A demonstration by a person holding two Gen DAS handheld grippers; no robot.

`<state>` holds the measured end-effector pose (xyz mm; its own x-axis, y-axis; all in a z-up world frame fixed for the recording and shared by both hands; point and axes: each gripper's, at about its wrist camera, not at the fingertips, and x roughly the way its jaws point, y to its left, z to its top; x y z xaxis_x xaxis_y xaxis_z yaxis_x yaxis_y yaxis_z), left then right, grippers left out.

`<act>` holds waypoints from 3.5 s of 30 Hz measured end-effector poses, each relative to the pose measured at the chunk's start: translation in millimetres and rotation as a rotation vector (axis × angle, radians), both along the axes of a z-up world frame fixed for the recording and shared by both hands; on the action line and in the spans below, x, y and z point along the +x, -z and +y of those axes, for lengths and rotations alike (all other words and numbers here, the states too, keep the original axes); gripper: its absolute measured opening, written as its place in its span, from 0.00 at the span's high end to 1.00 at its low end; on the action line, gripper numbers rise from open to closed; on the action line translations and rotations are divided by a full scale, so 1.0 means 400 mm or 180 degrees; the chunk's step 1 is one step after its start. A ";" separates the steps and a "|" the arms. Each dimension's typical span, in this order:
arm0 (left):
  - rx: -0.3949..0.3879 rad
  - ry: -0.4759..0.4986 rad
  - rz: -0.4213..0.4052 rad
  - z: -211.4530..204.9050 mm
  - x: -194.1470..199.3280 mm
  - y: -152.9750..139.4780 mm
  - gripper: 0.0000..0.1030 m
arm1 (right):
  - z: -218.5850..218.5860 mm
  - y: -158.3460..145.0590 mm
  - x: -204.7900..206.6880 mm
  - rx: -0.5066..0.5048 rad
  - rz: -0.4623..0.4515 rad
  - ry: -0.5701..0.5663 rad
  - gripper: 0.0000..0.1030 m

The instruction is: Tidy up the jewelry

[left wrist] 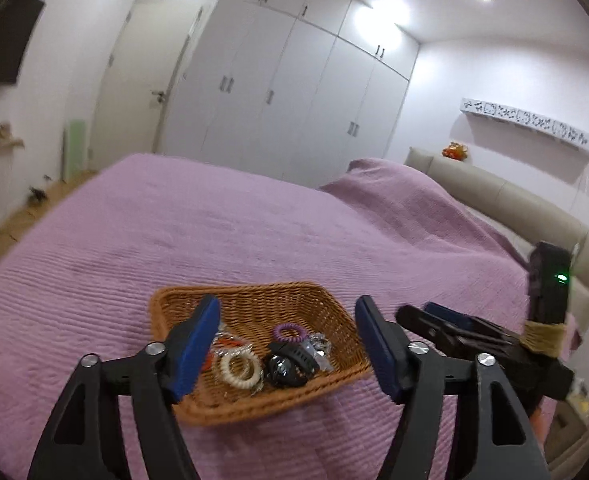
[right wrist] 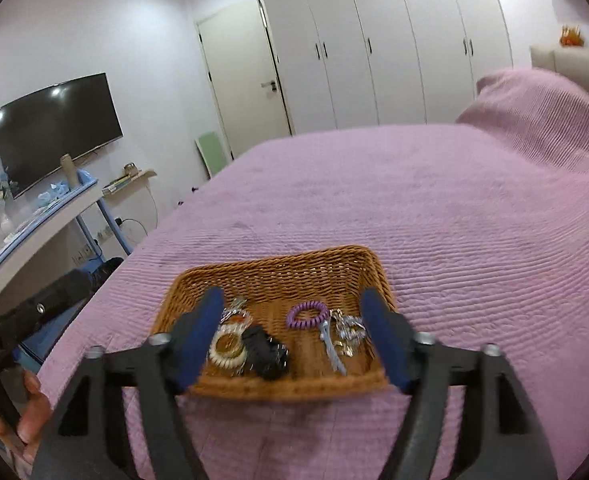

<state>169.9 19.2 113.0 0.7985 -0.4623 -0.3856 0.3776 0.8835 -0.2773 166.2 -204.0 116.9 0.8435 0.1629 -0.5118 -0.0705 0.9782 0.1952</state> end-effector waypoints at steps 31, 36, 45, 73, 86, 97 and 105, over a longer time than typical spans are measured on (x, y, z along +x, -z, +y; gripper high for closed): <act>0.1009 -0.0802 -0.0044 -0.094 -0.268 0.191 0.27 | 0.029 0.129 -0.322 -0.0642 -0.0120 0.0550 0.19; 0.1086 -0.0779 -0.0023 -0.108 -0.273 0.202 0.27 | 0.036 0.141 -0.315 -0.0718 -0.0077 0.0566 0.19; 0.1051 -0.0790 -0.0015 -0.095 -0.274 0.201 0.27 | 0.046 0.158 -0.306 -0.0790 -0.0071 0.0582 0.19; 0.1098 -0.0809 0.0028 -0.101 -0.265 0.207 0.27 | 0.040 0.164 -0.308 -0.0756 -0.0024 0.0567 0.19; 0.1127 -0.0782 0.0037 -0.108 -0.266 0.209 0.27 | 0.039 0.177 -0.306 -0.0730 0.0029 0.0562 0.19; 0.1142 -0.0765 0.0059 -0.108 -0.265 0.213 0.27 | 0.038 0.179 -0.303 -0.0714 0.0045 0.0553 0.19; 0.1164 -0.0748 0.0051 -0.109 -0.269 0.215 0.27 | 0.040 0.182 -0.302 -0.0718 0.0057 0.0544 0.19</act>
<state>62.2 -24.4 27.2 0.8583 -0.0993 -0.5035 0.1527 0.9861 0.0657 45.5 -188.1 44.2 0.8395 -0.1007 -0.5339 0.1008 0.9945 -0.0291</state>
